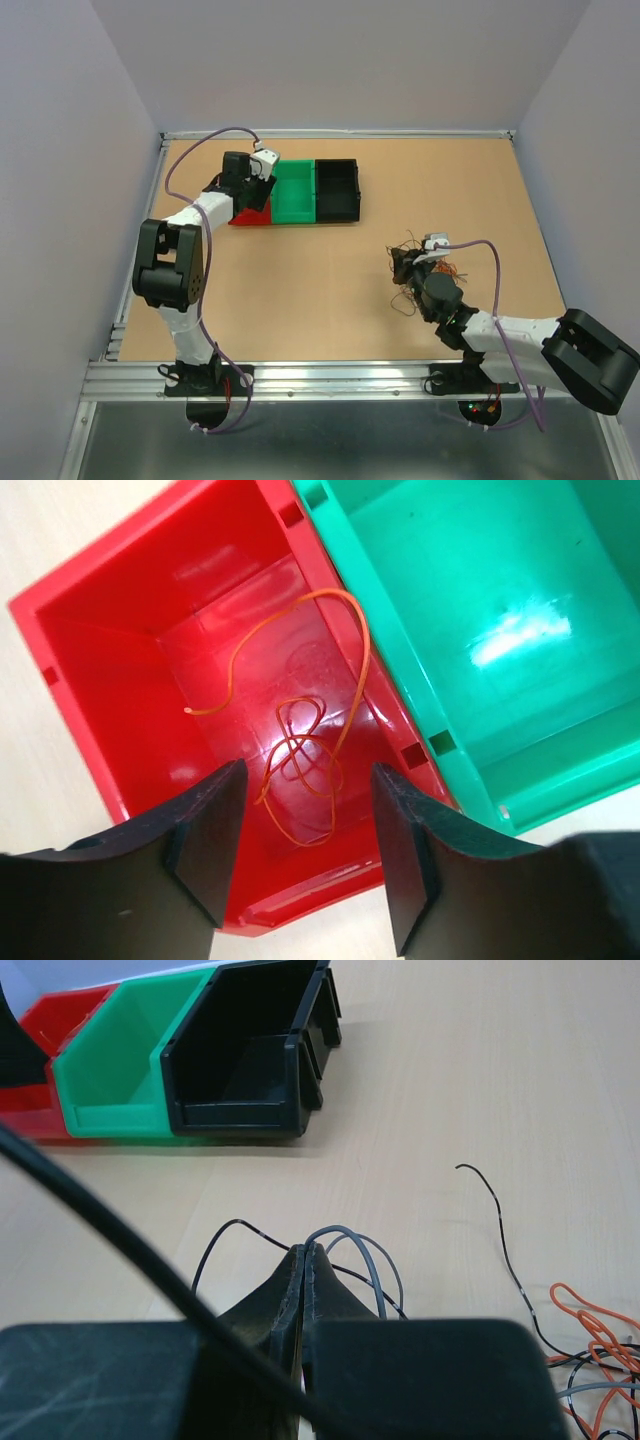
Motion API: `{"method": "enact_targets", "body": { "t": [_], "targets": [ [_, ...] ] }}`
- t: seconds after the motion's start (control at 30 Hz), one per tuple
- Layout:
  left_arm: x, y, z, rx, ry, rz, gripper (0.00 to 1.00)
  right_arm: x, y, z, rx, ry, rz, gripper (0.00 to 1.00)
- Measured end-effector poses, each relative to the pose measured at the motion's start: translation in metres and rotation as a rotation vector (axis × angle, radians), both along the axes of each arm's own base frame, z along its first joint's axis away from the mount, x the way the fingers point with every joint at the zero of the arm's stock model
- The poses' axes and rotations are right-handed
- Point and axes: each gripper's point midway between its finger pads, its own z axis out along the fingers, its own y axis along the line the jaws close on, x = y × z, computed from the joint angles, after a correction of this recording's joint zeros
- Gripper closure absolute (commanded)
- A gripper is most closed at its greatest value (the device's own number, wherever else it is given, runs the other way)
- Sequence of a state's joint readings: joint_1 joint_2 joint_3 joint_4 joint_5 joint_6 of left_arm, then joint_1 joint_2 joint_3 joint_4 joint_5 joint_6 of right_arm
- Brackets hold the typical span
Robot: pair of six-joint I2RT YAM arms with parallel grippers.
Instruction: Untangle the cables
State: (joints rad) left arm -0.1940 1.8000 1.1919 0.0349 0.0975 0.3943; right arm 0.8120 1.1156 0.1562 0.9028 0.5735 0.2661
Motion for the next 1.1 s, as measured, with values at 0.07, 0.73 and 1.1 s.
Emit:
{"method": "enact_targets", "body": {
  "t": [0.07, 0.73, 1.1],
  "targets": [
    [0.001, 0.001, -0.004, 0.007, 0.009, 0.000, 0.51, 0.000, 0.001, 0.000, -0.001, 0.001, 0.005, 0.99],
    [0.022, 0.032, -0.011, -0.022, 0.047, 0.086, 0.60, 0.000, 0.002, -0.006, -0.017, 0.017, 0.009, 0.99],
    [0.002, 0.012, 0.028, -0.104, -0.007, -0.009, 0.35, 0.006, 0.044, 0.018, -0.033, 0.040, 0.166, 0.99]
  ]
}}
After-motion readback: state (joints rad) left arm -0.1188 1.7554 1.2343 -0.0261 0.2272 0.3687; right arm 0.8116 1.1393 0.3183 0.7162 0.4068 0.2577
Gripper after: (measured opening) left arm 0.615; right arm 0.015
